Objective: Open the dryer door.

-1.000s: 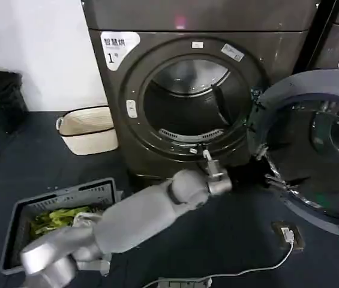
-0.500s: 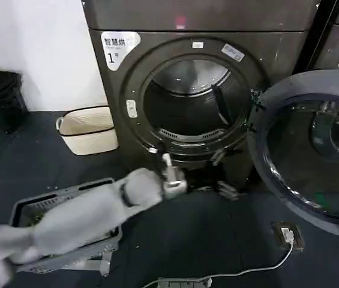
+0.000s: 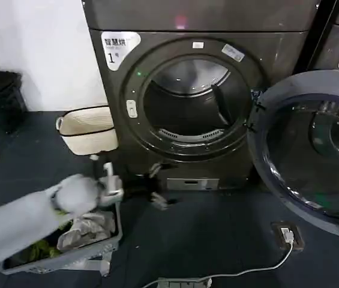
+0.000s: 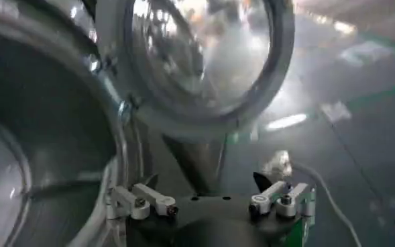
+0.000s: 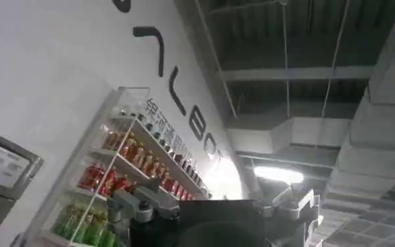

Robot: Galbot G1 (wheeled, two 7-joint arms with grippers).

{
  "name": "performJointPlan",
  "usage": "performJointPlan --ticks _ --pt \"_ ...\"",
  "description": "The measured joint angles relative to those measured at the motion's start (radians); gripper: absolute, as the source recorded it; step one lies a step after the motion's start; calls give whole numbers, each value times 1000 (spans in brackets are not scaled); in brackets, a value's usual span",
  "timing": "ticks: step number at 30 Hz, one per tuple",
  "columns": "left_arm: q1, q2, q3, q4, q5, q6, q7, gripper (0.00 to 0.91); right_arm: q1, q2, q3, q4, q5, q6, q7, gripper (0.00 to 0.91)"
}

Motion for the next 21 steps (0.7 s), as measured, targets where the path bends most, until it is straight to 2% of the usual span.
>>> performJointPlan --ticks 5,21 --pt "-17 107 36 -23 -59 -3 46 907 11 -8 -5 -3 1 1 -4 907" --pt "-23 350 102 31 156 -7 134 907 33 -28 -15 -16 0 4 -11 907"
